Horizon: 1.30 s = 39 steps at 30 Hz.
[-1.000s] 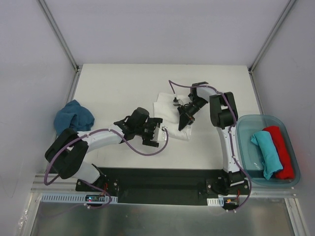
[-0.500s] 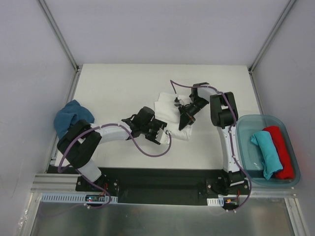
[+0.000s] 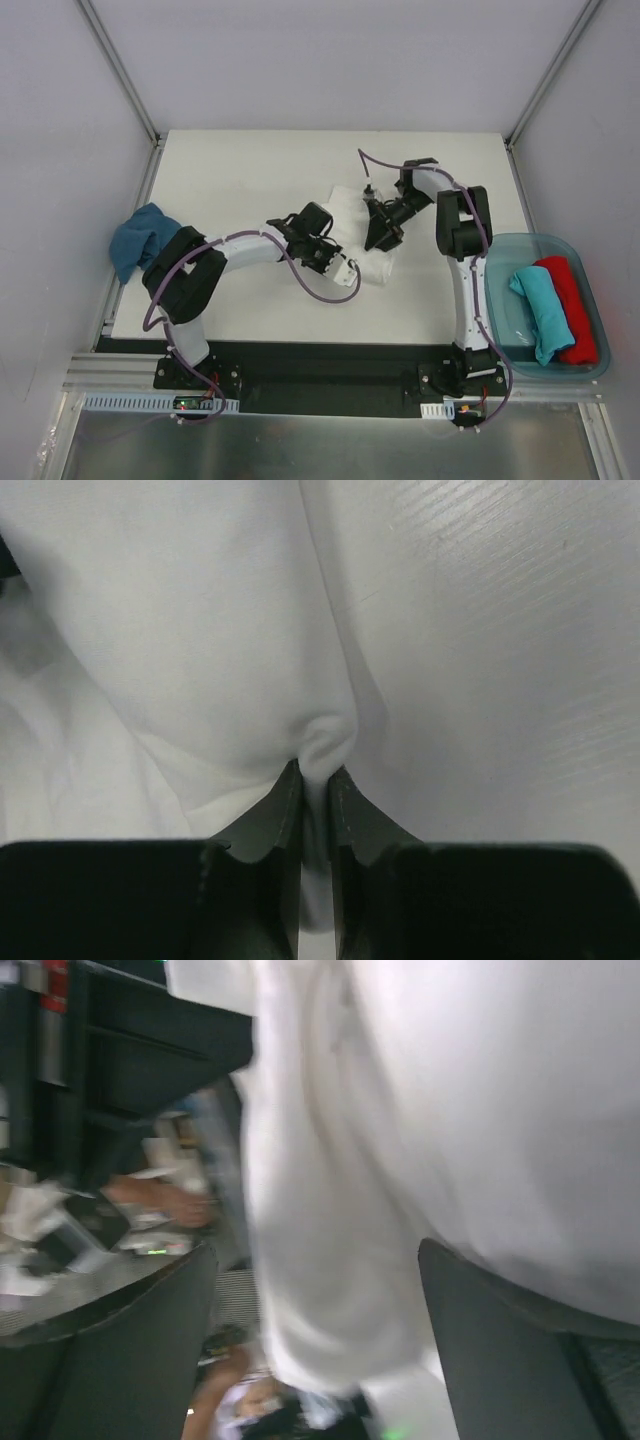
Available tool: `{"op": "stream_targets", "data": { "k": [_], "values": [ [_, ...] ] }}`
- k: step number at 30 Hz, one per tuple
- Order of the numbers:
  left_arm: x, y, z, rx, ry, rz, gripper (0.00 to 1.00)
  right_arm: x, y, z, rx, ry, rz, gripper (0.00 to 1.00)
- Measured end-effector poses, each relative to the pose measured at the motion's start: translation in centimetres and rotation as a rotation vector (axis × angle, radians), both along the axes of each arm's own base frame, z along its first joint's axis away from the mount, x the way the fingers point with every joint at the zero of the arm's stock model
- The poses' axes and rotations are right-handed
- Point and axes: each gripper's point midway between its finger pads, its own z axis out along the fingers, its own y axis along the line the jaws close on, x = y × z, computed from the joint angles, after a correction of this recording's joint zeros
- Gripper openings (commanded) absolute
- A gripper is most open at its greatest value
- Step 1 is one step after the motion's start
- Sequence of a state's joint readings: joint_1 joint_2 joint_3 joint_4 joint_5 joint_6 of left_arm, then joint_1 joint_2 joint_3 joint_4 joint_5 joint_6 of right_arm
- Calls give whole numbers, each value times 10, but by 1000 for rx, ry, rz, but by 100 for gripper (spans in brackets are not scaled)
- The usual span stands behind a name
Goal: Roll the t-shirts
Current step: Roll the T-shirt to the center of the board.
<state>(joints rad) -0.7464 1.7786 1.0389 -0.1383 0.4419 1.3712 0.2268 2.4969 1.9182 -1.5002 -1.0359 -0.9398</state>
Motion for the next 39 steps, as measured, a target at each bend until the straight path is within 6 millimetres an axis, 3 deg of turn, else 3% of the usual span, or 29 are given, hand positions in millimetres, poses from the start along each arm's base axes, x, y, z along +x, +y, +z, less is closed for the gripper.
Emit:
{"op": "stream_targets", "data": {
  "k": [4, 7, 10, 12, 14, 16, 17, 19, 20, 23, 25, 27, 32, 39],
  "values": [
    [-9, 2, 5, 65, 112, -14, 6, 40, -29, 11, -30, -281, 3, 96],
    [-23, 7, 11, 126, 257, -7, 5, 66, -67, 44, -75, -517, -102, 96],
    [-30, 8, 21, 150, 401, 28, 4, 69, -127, 75, -255, -866, -255, 96],
    [-34, 8, 27, 151, 489, 63, 4, 62, -152, 113, -344, -1190, -332, 96],
    [-39, 9, 34, 148, 578, 98, 2, 38, -139, 153, -315, -1417, -317, 96],
    [-44, 12, 39, 147, 668, 138, 1, 16, -103, 188, -205, -1572, -182, 96],
    [-45, 13, 41, 144, 710, 156, 0, 9, -83, 195, -165, -1615, -92, 96],
    [-46, 15, 44, 139, 787, 193, 0, -11, -39, 182, -67, -1644, 99, 96],
    [-47, 15, 44, 136, 816, 203, 0, -25, -25, 161, -30, -1627, 180, 96],
    [-49, 18, 43, 125, 905, 242, 0, -75, -26, 79, -17, -1510, 374, 96],
    [-51, 20, 44, 120, 953, 262, 0, -99, -32, 51, -17, -1450, 466, 96],
    [-52, 21, 44, 116, 985, 275, 0, -107, -29, 45, 3, -1446, 523, 96],
    [-55, 20, 44, 114, 1033, 287, 0, -98, -12, 49, 52, -1515, 568, 96],
    [-55, 18, 44, 118, 1055, 298, 0, -93, 2, 37, 83, -1504, 614, 96]
  ]
}}
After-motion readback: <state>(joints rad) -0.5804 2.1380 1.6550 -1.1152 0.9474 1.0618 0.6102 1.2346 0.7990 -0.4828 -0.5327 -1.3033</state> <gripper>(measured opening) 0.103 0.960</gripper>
